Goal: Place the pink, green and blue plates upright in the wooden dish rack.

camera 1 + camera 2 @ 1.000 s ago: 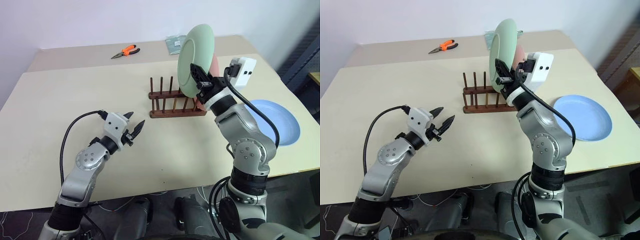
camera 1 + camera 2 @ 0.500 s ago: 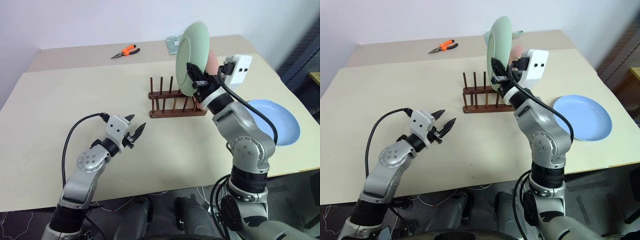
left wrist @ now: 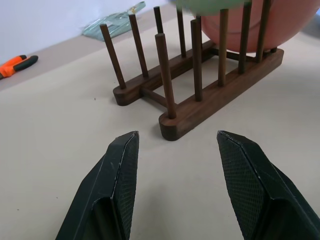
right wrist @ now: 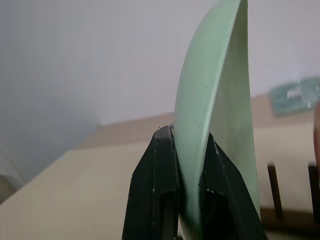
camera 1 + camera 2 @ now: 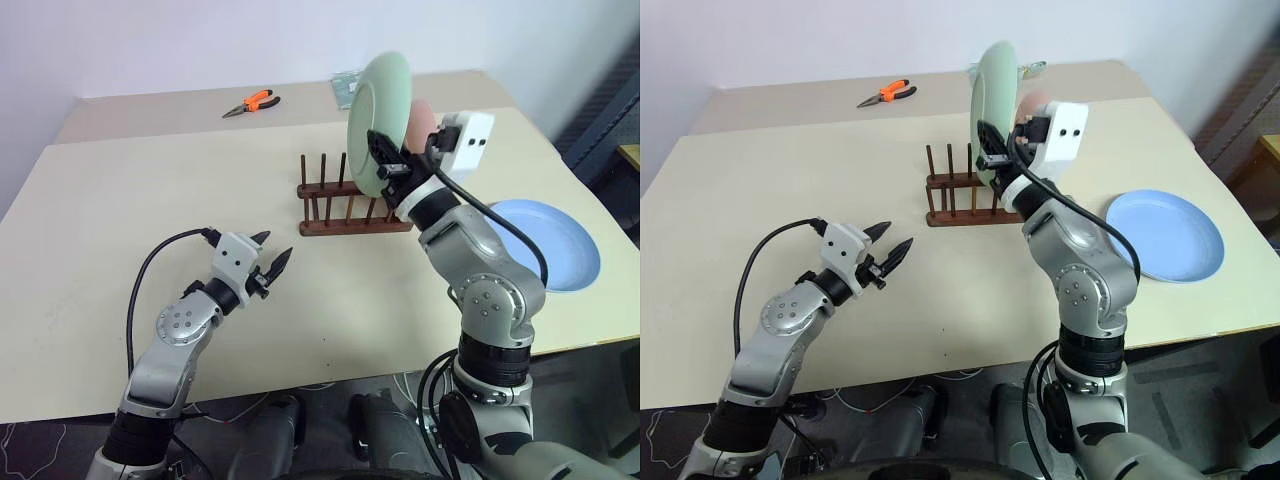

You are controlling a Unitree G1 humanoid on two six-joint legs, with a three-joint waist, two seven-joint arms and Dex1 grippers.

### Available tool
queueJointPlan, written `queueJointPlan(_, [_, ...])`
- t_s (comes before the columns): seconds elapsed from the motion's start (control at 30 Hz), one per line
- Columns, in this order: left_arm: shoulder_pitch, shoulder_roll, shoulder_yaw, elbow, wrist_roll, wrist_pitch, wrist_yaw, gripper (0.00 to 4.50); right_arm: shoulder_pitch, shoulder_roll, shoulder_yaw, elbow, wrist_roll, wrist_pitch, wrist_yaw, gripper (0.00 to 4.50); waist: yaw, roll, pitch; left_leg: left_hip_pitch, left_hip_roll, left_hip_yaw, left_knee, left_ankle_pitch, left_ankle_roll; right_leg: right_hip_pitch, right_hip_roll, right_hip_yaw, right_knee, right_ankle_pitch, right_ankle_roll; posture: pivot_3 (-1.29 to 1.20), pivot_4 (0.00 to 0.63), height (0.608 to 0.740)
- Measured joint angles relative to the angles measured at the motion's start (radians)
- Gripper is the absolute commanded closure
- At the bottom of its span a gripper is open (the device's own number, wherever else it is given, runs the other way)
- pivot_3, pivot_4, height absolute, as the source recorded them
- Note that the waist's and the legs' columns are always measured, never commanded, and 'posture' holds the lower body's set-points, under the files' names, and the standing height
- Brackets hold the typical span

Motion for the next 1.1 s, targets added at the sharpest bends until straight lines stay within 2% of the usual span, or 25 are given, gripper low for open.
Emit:
queueJointPlan(0.03, [0.0,-0.001,0.0,0.0,0.0,0.0,0.0,1.98,0.0,0.0,0.003,0.016,-0.006,0.003,-0.003,4.5,0.0,0.0,0.0,0.0,0.0,0.0,0.0,0.0,0.0,0.0,0.0,0.0,0.0,0.0,0.0,0.0,0.15,0.729])
queueJointPlan(0.13, [0.0,-0.001,0.0,0.0,0.0,0.0,0.0,1.9,-0.003,-0.002,0.012,0.06,-0.031,0.004,-0.007,3.41,0.0,0.0,0.0,0.0,0.0,0.0,0.0,0.0,0.0,0.0,0.0,0.0,0.0,0.0,0.0,0.0,0.15,0.729])
queueJointPlan(0.27, [0.0,-0.001,0.0,0.0,0.0,0.0,0.0,1.9,-0.032,-0.025,0.02,0.09,-0.067,-0.015,0.006,1.41,0.0,0.0,0.0,0.0,0.0,0.0,0.0,0.0,0.0,0.0,0.0,0.0,0.0,0.0,0.0,0.0,0.15,0.729])
queueJointPlan(0.53, [0.002,-0.002,0.001,0.0,0.001,0.0,0.0,1.9,-0.057,-0.197,0.141,0.077,-0.239,-0.188,0.165,1.41,0.001,0.0,0.0,0.0,0.0,0.0,0.0,0.0,0.0,0.0,0.0,0.0,0.0,0.0,0.0,0.0,0.15,0.729])
queueJointPlan(0.67, [0.001,-0.011,0.0,0.002,0.001,-0.001,0.0,1.9,-0.116,-0.265,0.117,0.063,-0.291,-0.301,0.21,1.41,0.003,0.0,0.0,0.0,0.0,0.0,0.0,0.0,0.0,0.0,0.0,-0.001,0.0,0.0,0.0,0.0,0.15,0.729])
queueJointPlan(0.73, [-0.007,-0.014,0.0,0.012,0.001,-0.004,-0.002,1.9,-0.144,-0.302,0.059,0.067,-0.309,-0.335,0.201,0.87,0.007,0.0,0.0,0.0,0.0,0.0,0.001,0.0,0.0,0.001,0.0,-0.001,-0.001,0.0,0.0,0.0,0.15,0.729])
queueJointPlan(0.8, [-0.025,-0.019,-0.001,0.037,0.001,-0.018,-0.007,1.9,-0.166,-0.361,-0.028,0.122,-0.35,-0.332,0.139,0.06,0.014,0.0,0.0,0.0,0.0,-0.001,0.003,0.0,0.0,0.003,0.0,-0.003,-0.002,0.0,0.0,0.0,0.15,0.729])
queueJointPlan(0.83, [-0.035,-0.023,-0.003,0.049,0.001,-0.024,-0.014,1.9,-0.16,-0.4,-0.075,0.156,-0.378,-0.322,0.103,0.02,0.021,0.0,0.0,0.0,0.0,-0.001,0.004,0.0,0.0,0.004,0.0,-0.003,-0.003,0.0,0.0,0.0,0.15,0.729])
queueJointPlan(0.93, [-0.048,-0.031,-0.009,0.084,0.002,-0.043,-0.032,1.9,-0.057,-0.498,-0.169,0.211,-0.444,-0.274,0.071,0.02,0.033,0.0,0.0,0.0,0.0,-0.001,0.002,-0.001,0.001,0.005,0.0,-0.003,-0.006,-0.001,-0.001,0.0,0.15,0.729])
queueJointPlan(1.1, [-0.094,-0.045,-0.042,0.129,0.011,-0.071,-0.066,1.9,0.198,-0.582,-0.087,0.187,-0.491,-0.139,0.167,0.02,0.028,0.003,-0.001,-0.001,0.002,0.002,0.002,-0.001,0.001,0.004,0.0,-0.002,-0.005,0.0,0.0,0.0,0.15,0.729])
